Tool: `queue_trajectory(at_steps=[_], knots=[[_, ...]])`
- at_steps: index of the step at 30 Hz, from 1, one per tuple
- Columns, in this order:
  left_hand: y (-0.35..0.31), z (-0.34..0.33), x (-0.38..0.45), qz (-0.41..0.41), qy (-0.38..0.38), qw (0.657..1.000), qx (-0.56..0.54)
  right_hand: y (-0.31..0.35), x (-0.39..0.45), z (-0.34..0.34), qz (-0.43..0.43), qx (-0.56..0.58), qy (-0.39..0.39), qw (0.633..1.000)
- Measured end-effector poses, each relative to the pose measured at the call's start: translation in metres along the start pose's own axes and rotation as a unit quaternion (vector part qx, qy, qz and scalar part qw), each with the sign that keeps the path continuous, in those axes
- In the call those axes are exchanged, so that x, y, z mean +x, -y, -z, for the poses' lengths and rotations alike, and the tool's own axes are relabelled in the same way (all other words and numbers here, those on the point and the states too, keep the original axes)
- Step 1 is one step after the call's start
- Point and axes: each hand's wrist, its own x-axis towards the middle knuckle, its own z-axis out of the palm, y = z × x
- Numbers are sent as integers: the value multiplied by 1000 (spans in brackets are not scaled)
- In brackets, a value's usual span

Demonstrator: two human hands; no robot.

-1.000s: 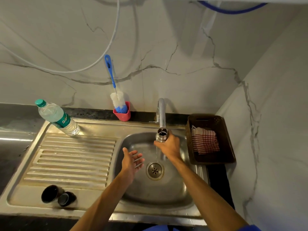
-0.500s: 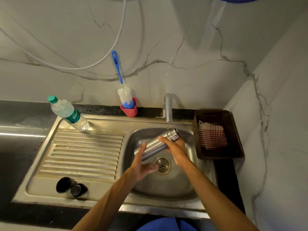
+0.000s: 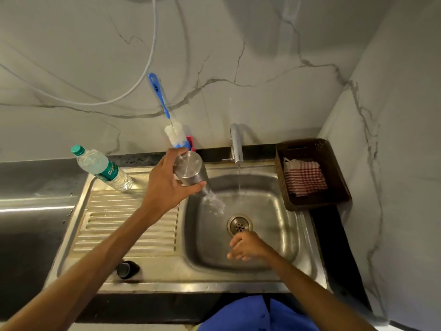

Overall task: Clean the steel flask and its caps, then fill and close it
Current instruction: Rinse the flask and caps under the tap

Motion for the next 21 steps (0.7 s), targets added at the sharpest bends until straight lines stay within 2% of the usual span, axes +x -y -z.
queue_trajectory(at_steps=[3,7,8,10,12,13,15,17,19,20,21], knots=[[-2,3,3,-16,10,1000,16,-1,2,12,5,-107,-83,991],[-4,-4,2,-14,-8,1000,-4,2,-1,19,1,-54,-79,995],[-4,-7,1,-5,-20,1000,-15,6,-3,18,3,-10,-59,998],[-3,-18,-1,55,-43,996,-55,17,-8,15,14,123,34,992],[9,-39,-9,200,-70,967,-142,31,-6,11,15,279,131,951],[17,-53,-15,291,-75,926,-226,40,-5,8,12,342,152,927],[36,-84,-35,418,-52,805,-417,58,2,-2,14,435,121,892],[39,-118,-61,453,-24,699,-553,70,14,-5,32,493,6,869],[28,-147,-79,486,-51,601,-632,74,25,2,49,526,-82,845],[20,-158,-84,498,-72,560,-658,77,25,9,59,544,-103,831],[17,-169,-87,504,-83,537,-672,77,28,15,62,560,-115,818]])
